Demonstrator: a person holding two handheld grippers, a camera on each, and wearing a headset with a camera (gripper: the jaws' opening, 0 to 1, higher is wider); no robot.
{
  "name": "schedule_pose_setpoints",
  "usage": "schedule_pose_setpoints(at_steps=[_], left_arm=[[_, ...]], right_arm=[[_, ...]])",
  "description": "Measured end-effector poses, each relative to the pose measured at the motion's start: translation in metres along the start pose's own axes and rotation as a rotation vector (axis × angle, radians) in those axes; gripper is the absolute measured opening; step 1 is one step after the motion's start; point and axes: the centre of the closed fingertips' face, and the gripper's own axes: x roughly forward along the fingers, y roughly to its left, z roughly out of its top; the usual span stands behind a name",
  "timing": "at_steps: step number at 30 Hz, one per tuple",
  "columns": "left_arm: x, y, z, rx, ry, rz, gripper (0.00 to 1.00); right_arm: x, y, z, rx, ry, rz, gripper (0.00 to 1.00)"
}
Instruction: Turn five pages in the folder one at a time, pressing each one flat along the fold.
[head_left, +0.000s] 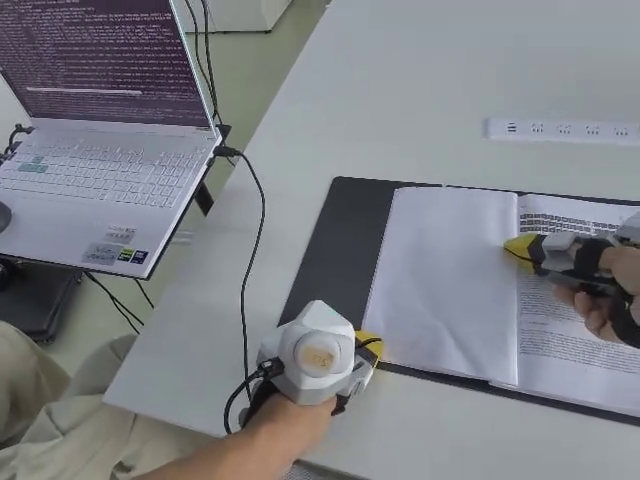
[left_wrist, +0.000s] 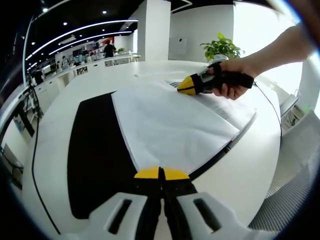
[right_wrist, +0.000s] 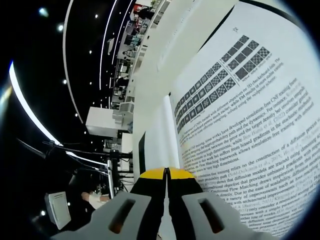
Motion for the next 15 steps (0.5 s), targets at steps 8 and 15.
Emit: schedule_pose_setpoints(at_steps=[8, 15], left_arm=[[0.000, 0.000, 0.000, -0.007, 0.005, 0.005, 0.00], [-0.001, 0.000, 0.000, -0.017, 0.004, 0.014, 0.00]], right_arm=[[-0.012, 0.000, -0.030, -0.008, 0.062, 0.008, 0.00], [-0.021, -0.003, -0.050, 0.019, 0.064, 0.023, 0.00]])
